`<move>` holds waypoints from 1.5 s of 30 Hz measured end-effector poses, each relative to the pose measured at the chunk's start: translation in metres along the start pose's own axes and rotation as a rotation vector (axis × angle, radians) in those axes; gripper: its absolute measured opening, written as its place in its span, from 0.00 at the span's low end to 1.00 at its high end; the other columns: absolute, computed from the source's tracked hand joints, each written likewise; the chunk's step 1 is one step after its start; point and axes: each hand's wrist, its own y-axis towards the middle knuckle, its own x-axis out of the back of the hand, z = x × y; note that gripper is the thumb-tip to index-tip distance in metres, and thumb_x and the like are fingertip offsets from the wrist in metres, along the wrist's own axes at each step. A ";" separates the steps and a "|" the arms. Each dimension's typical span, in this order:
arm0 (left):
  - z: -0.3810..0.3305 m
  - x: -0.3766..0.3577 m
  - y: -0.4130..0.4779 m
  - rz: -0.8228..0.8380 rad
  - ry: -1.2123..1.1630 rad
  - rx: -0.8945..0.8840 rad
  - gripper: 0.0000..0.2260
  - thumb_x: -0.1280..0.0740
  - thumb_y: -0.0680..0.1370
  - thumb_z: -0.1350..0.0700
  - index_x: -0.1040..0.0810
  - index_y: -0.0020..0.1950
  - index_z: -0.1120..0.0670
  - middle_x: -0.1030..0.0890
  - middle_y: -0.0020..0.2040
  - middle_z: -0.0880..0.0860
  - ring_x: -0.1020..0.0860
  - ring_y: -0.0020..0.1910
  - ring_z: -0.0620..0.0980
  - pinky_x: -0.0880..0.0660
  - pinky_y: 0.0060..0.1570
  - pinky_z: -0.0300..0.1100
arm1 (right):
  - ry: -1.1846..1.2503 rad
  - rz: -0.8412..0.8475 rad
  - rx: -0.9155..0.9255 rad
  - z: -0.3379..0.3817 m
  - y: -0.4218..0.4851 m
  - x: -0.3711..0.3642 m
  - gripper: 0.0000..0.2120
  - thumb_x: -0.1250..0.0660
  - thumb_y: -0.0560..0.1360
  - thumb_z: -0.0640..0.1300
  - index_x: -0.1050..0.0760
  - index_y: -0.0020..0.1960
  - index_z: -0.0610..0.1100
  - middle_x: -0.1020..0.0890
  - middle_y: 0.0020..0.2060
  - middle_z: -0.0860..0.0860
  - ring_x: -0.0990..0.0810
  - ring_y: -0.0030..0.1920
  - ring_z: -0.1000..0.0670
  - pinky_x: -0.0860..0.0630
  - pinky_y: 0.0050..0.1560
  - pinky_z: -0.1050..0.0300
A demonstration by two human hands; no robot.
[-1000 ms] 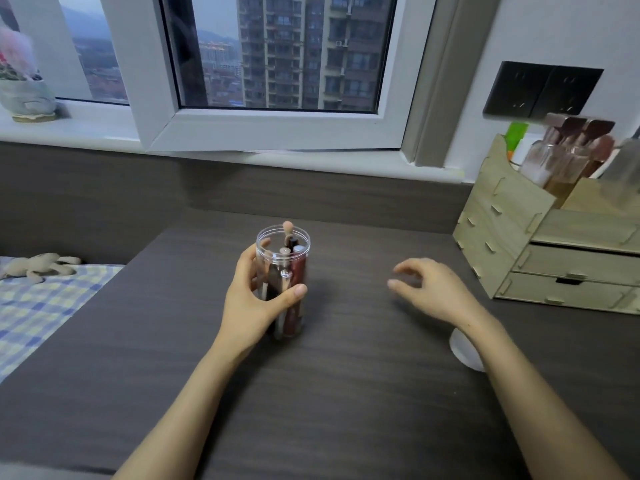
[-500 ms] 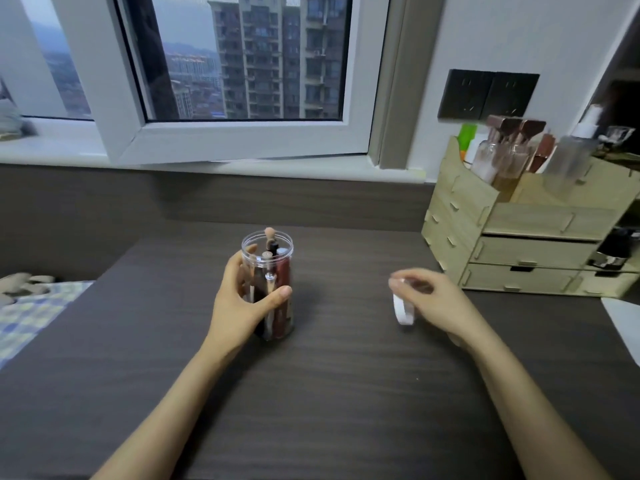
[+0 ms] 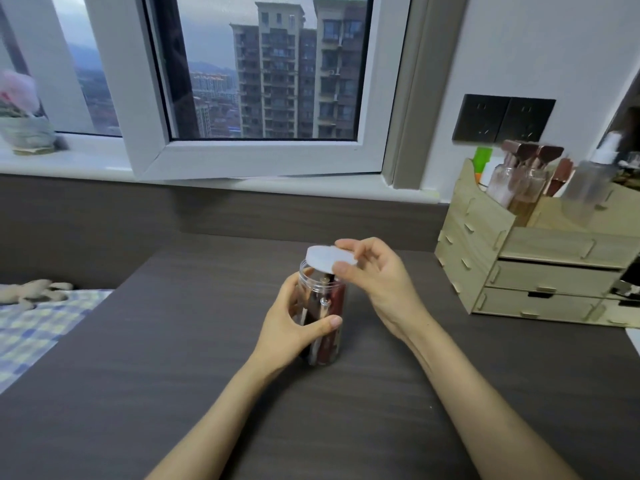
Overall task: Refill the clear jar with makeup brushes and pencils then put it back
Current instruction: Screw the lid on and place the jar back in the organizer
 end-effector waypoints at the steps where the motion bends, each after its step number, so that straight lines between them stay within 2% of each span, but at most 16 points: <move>1: 0.001 0.000 0.000 0.002 0.003 0.001 0.30 0.24 0.59 0.45 0.30 0.58 0.37 0.22 0.55 0.32 0.25 0.58 0.36 0.30 0.57 0.32 | -0.011 0.033 0.003 -0.003 -0.001 0.001 0.14 0.28 0.66 0.34 0.33 0.38 0.42 0.21 0.53 0.46 0.21 0.54 0.53 0.23 0.49 0.66; 3: 0.003 0.001 0.001 0.002 0.007 0.005 0.30 0.24 0.59 0.46 0.29 0.59 0.38 0.21 0.56 0.34 0.24 0.58 0.38 0.30 0.59 0.37 | -0.004 0.074 0.014 -0.005 -0.004 0.003 0.12 0.29 0.64 0.35 0.33 0.38 0.42 0.20 0.54 0.46 0.20 0.55 0.54 0.23 0.51 0.64; 7: 0.004 0.002 0.002 -0.001 0.019 0.024 0.31 0.24 0.58 0.44 0.31 0.59 0.34 0.22 0.57 0.34 0.26 0.59 0.35 0.31 0.57 0.34 | -0.033 0.173 0.027 -0.002 -0.003 0.006 0.13 0.29 0.63 0.33 0.32 0.40 0.42 0.22 0.56 0.45 0.21 0.57 0.52 0.22 0.51 0.60; 12: 0.004 0.003 0.001 0.003 0.029 0.026 0.33 0.23 0.59 0.45 0.32 0.62 0.37 0.23 0.60 0.38 0.26 0.61 0.37 0.30 0.60 0.37 | -0.160 0.210 0.026 0.006 0.001 0.007 0.15 0.26 0.62 0.34 0.30 0.43 0.42 0.21 0.55 0.46 0.21 0.57 0.49 0.22 0.54 0.56; 14: 0.004 0.003 0.002 0.002 0.042 0.028 0.33 0.24 0.59 0.44 0.32 0.62 0.36 0.23 0.60 0.37 0.27 0.61 0.36 0.30 0.60 0.37 | -0.316 0.203 0.039 0.012 -0.001 0.003 0.17 0.23 0.63 0.37 0.27 0.46 0.46 0.20 0.54 0.50 0.21 0.57 0.51 0.23 0.58 0.55; 17: 0.005 0.004 0.002 0.007 0.047 0.023 0.32 0.23 0.61 0.46 0.31 0.62 0.37 0.22 0.59 0.38 0.26 0.61 0.39 0.29 0.61 0.41 | -0.738 0.105 0.128 0.018 -0.010 -0.010 0.22 0.23 0.62 0.50 0.27 0.52 0.51 0.22 0.52 0.56 0.24 0.56 0.55 0.26 0.57 0.57; 21: 0.005 0.003 0.002 0.003 0.042 0.016 0.30 0.23 0.61 0.47 0.30 0.60 0.39 0.22 0.56 0.35 0.25 0.59 0.39 0.29 0.58 0.39 | -1.184 0.094 0.237 0.026 -0.013 -0.020 0.34 0.36 0.65 0.68 0.36 0.67 0.57 0.28 0.61 0.56 0.32 0.62 0.54 0.40 0.63 0.56; 24: 0.004 0.003 0.001 0.002 0.049 0.020 0.31 0.24 0.61 0.45 0.31 0.60 0.37 0.23 0.57 0.34 0.26 0.59 0.37 0.30 0.58 0.36 | -1.125 0.226 0.135 0.035 -0.014 -0.016 0.34 0.47 0.71 0.68 0.44 0.73 0.56 0.27 0.65 0.54 0.35 0.66 0.53 0.42 0.67 0.55; 26: 0.004 0.003 0.001 0.003 0.043 0.025 0.32 0.23 0.60 0.45 0.32 0.61 0.35 0.23 0.59 0.36 0.27 0.61 0.36 0.30 0.60 0.37 | -1.128 0.160 0.215 0.039 -0.017 -0.015 0.33 0.52 0.73 0.68 0.42 0.73 0.53 0.17 0.50 0.51 0.25 0.55 0.51 0.36 0.58 0.56; 28: 0.004 0.003 0.002 0.003 0.046 0.023 0.33 0.23 0.60 0.44 0.33 0.61 0.35 0.24 0.61 0.38 0.27 0.62 0.37 0.31 0.61 0.38 | -1.159 -0.016 0.362 0.045 -0.019 -0.014 0.33 0.56 0.72 0.66 0.35 0.70 0.49 0.19 0.30 0.52 0.21 0.40 0.50 0.35 0.47 0.56; 29: 0.004 0.003 0.002 0.004 0.048 0.023 0.33 0.24 0.59 0.44 0.33 0.61 0.35 0.24 0.61 0.38 0.27 0.62 0.37 0.31 0.62 0.39 | -1.168 -0.071 0.388 0.047 -0.018 -0.013 0.33 0.56 0.72 0.65 0.33 0.69 0.49 0.20 0.27 0.53 0.22 0.36 0.50 0.34 0.46 0.55; 31: 0.004 0.003 0.002 0.005 0.047 0.029 0.32 0.24 0.59 0.44 0.33 0.60 0.33 0.23 0.60 0.37 0.27 0.61 0.37 0.31 0.61 0.38 | -1.184 -0.060 0.390 0.047 -0.015 -0.012 0.31 0.53 0.72 0.65 0.33 0.68 0.51 0.18 0.36 0.54 0.23 0.42 0.51 0.32 0.52 0.52; 33: 0.003 0.003 0.001 0.006 0.045 0.025 0.32 0.24 0.60 0.44 0.32 0.60 0.33 0.23 0.60 0.38 0.26 0.60 0.36 0.31 0.59 0.36 | -1.132 0.115 0.282 0.043 -0.012 -0.012 0.30 0.42 0.72 0.62 0.40 0.71 0.56 0.20 0.55 0.54 0.27 0.58 0.52 0.35 0.62 0.54; 35: 0.004 0.004 0.001 0.007 0.044 0.015 0.31 0.24 0.60 0.44 0.32 0.60 0.34 0.23 0.59 0.38 0.26 0.60 0.38 0.30 0.59 0.37 | -1.052 0.266 0.136 0.038 -0.010 -0.012 0.34 0.34 0.71 0.56 0.44 0.73 0.57 0.25 0.63 0.56 0.32 0.65 0.54 0.36 0.65 0.57; 40: 0.004 0.003 0.001 -0.008 0.048 -0.003 0.30 0.23 0.61 0.47 0.30 0.58 0.33 0.22 0.56 0.38 0.25 0.59 0.42 0.29 0.58 0.38 | -0.978 0.201 0.108 0.030 -0.009 -0.014 0.33 0.31 0.68 0.56 0.40 0.69 0.54 0.25 0.60 0.57 0.30 0.62 0.55 0.33 0.61 0.58; 45: -0.001 0.002 0.001 -0.015 0.038 -0.004 0.31 0.22 0.61 0.49 0.29 0.61 0.42 0.21 0.57 0.42 0.24 0.58 0.43 0.28 0.57 0.40 | -0.883 0.100 0.115 0.021 -0.017 -0.017 0.33 0.29 0.67 0.54 0.39 0.68 0.53 0.26 0.62 0.55 0.30 0.62 0.55 0.35 0.58 0.62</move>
